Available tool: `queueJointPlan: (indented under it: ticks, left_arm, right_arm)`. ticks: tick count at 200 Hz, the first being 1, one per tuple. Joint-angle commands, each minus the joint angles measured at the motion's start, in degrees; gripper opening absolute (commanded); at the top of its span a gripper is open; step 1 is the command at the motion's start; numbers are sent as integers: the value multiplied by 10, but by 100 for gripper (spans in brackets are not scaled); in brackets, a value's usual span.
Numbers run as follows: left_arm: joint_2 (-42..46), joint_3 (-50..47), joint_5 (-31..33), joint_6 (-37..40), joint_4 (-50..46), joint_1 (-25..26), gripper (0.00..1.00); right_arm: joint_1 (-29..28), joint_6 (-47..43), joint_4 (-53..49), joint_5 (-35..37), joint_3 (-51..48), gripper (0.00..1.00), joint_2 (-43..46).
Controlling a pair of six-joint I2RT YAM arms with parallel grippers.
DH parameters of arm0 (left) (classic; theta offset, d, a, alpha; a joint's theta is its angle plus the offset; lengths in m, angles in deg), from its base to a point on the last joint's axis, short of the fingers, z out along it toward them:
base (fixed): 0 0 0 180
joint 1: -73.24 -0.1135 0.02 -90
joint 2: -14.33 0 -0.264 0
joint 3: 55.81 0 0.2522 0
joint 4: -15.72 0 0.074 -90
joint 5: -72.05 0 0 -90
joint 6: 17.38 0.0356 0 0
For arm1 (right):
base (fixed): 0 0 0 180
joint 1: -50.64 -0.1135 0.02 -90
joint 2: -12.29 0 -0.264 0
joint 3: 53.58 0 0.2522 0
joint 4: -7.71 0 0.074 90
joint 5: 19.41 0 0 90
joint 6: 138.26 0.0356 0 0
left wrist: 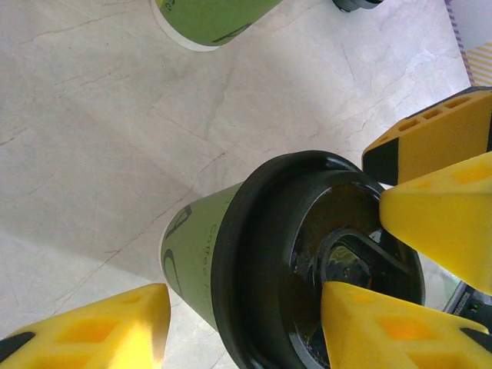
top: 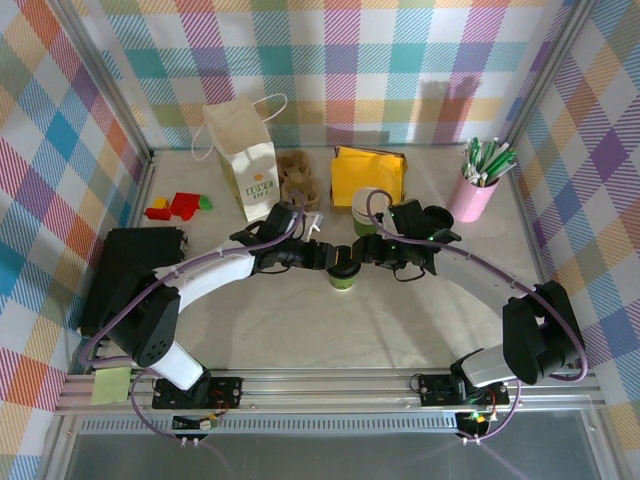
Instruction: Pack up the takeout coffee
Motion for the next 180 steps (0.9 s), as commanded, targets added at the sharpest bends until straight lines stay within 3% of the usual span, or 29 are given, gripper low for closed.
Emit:
queueJointPlan:
  ticks: [1, 101, 180]
  left_arm:
    - [10, 14, 15, 5, -64, 4, 54]
    - [36, 29, -3, 2, -75, 5, 60]
    - [6, 10, 8, 4, -64, 6, 56]
  right_arm:
    - [-4, -16, -40, 13, 22, 58, -6]
    - [-9, -16, -41, -12, 26, 59, 6]
    - [-14, -27, -58, 16, 19, 59, -12]
